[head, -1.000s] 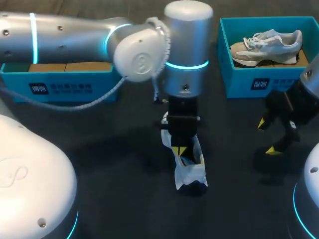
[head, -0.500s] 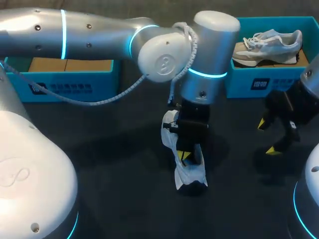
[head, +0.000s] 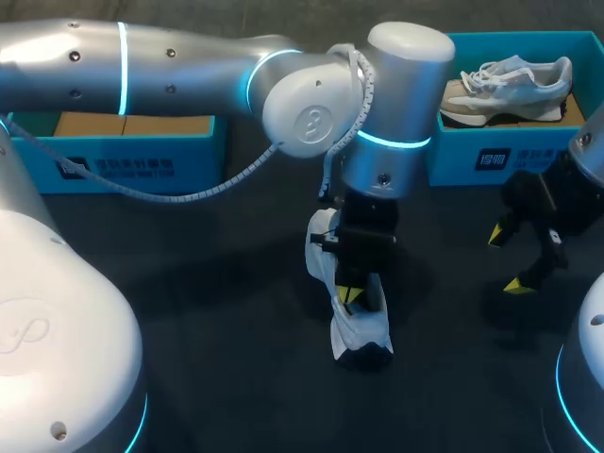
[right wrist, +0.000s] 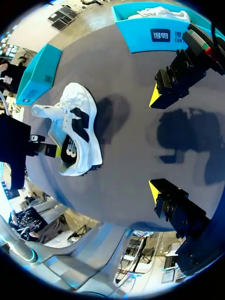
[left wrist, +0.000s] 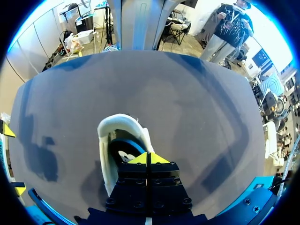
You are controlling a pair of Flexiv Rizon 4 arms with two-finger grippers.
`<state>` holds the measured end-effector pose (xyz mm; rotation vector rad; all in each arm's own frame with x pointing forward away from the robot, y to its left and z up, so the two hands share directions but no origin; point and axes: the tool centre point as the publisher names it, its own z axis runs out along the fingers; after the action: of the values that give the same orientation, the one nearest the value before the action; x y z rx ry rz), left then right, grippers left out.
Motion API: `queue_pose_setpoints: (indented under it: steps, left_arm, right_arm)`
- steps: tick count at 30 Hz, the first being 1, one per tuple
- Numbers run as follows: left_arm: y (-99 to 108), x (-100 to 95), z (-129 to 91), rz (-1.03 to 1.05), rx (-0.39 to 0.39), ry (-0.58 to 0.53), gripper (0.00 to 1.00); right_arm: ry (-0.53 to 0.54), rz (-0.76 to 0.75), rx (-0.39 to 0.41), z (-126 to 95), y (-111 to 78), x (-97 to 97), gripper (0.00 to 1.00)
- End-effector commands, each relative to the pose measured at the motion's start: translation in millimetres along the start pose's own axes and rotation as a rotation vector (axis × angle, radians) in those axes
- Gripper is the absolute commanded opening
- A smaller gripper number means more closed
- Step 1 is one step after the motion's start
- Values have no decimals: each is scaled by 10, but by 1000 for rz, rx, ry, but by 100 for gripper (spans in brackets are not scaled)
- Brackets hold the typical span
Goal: Take the shoe out of the shoebox, open the shoe tongue, remove and reinsert the insole, then place the shoe into the shoebox
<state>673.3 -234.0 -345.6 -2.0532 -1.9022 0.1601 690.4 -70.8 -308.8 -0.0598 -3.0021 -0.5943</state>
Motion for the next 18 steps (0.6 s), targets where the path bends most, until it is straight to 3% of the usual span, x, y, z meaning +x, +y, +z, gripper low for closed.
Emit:
queue_pose_setpoints:
  steps: [1,18]
  left_arm:
    - [35,34,53,-1,0,-15,0]
    - [117,4,213,4,21,-39,0]
  right_arm:
    - [-2,0,2,5,1,7,100]
    - [-2,0,2,5,1,7,100]
